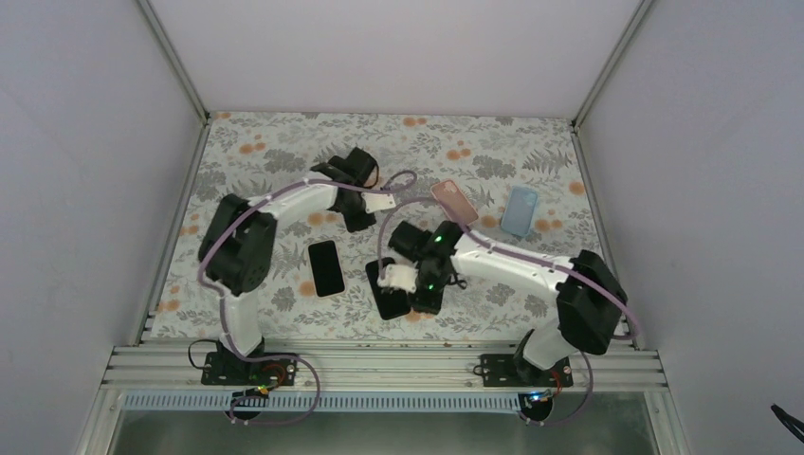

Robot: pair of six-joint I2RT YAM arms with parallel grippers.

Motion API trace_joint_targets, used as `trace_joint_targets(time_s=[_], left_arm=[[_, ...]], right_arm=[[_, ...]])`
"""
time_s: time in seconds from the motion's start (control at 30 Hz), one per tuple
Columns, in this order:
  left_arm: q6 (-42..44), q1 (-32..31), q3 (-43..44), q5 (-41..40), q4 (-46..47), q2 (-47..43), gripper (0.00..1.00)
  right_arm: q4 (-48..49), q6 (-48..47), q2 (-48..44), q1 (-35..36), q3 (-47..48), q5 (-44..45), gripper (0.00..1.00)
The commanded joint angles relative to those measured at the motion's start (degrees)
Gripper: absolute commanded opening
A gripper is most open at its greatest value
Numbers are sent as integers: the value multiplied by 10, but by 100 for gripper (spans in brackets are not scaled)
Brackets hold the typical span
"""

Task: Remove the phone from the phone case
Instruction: Pick up the phone at the center of the board.

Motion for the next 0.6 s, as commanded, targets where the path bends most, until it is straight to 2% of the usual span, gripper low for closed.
trace_joint_targets(time_s=[0.0, 0.3, 0.57], left_arm=[[-14, -19, 46, 17, -24, 68, 2], [-9, -43, 117, 68, -69, 142, 2], [16, -53, 75, 88, -77, 158, 2]], right_arm=[[10, 10, 38, 72, 1, -30, 3], [48, 10, 153, 132, 19, -12, 4], [116, 18, 173, 132, 13, 71, 4]])
